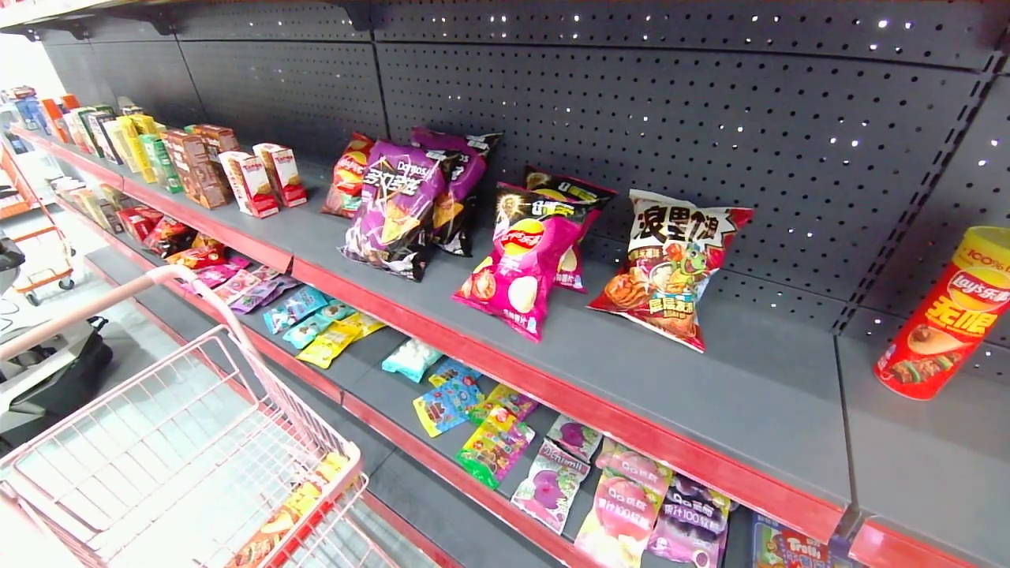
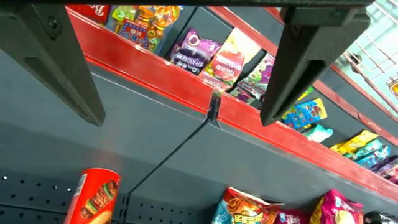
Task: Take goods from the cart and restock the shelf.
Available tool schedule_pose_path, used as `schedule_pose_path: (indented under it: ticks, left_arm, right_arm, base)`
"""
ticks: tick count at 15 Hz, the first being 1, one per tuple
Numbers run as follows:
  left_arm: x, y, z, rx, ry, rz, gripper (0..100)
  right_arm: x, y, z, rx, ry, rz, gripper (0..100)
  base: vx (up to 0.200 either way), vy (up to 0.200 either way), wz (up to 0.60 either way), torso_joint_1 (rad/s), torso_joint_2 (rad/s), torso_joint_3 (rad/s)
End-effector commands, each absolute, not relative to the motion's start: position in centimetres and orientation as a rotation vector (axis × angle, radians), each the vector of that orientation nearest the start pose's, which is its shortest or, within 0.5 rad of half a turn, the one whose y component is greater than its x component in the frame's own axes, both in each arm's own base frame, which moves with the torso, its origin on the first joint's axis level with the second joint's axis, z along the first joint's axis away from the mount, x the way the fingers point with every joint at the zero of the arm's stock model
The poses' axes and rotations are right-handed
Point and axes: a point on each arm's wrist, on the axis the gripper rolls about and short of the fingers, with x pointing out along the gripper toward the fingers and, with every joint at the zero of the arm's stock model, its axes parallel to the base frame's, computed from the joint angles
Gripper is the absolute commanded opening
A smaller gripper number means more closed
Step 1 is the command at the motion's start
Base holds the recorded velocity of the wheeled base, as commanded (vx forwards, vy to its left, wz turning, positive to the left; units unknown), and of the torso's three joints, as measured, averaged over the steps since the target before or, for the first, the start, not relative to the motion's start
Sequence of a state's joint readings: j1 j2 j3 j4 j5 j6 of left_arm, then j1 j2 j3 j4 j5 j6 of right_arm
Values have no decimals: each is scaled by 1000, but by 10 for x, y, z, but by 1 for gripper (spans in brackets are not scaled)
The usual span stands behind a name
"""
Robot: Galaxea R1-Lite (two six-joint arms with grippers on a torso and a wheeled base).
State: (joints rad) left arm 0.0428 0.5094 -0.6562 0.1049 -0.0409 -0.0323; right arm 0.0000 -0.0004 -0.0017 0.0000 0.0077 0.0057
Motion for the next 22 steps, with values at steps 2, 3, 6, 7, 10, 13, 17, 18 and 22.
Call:
schedule_pose_path:
  ticks: [2, 3, 6, 7, 10, 13, 17, 18, 22]
  left_arm:
    - [155, 71, 271, -152, 638, 453, 100]
    - [162, 78, 259, -168, 695, 466, 100]
    - [183, 90, 176, -213, 1055, 403, 100]
    - [187, 94, 160, -209, 1126, 383, 100]
    - [207, 112, 106, -128, 1295, 289, 100]
    - [236, 113, 66, -47, 1320, 219, 100]
    - [259, 125, 21, 168, 1320, 39, 100]
    - [264, 123, 14, 171, 1293, 4, 100]
    - [277, 100, 2, 152, 1259, -168, 100]
  right_arm:
    - [-23, 0, 76, 6, -2, 8, 100]
    - [-23, 0, 76, 6, -2, 8, 100]
    - [-23, 0, 75, 3, 0, 6, 100]
    - [-23, 0, 76, 3, -2, 6, 100]
    - [-23, 0, 76, 5, -2, 8, 100]
    - [-23, 0, 76, 5, -2, 8, 100]
    - [-23, 0, 76, 3, -2, 8, 100]
    - [-23, 0, 76, 3, -2, 8, 100]
    - [-23, 0, 76, 3, -2, 8, 100]
  base:
    - [0, 0, 0, 0, 0, 0]
    - [0, 0, 0, 0, 0, 0]
    - [0, 0, 0, 0, 0, 0]
    - [0, 0, 0, 0, 0, 0]
    - [0, 0, 0, 0, 0, 0]
    - [0, 0, 0, 0, 0, 0]
    - [0, 0, 0, 0, 0, 0]
    - [0, 0, 0, 0, 0, 0]
    - [0, 0, 0, 0, 0, 0]
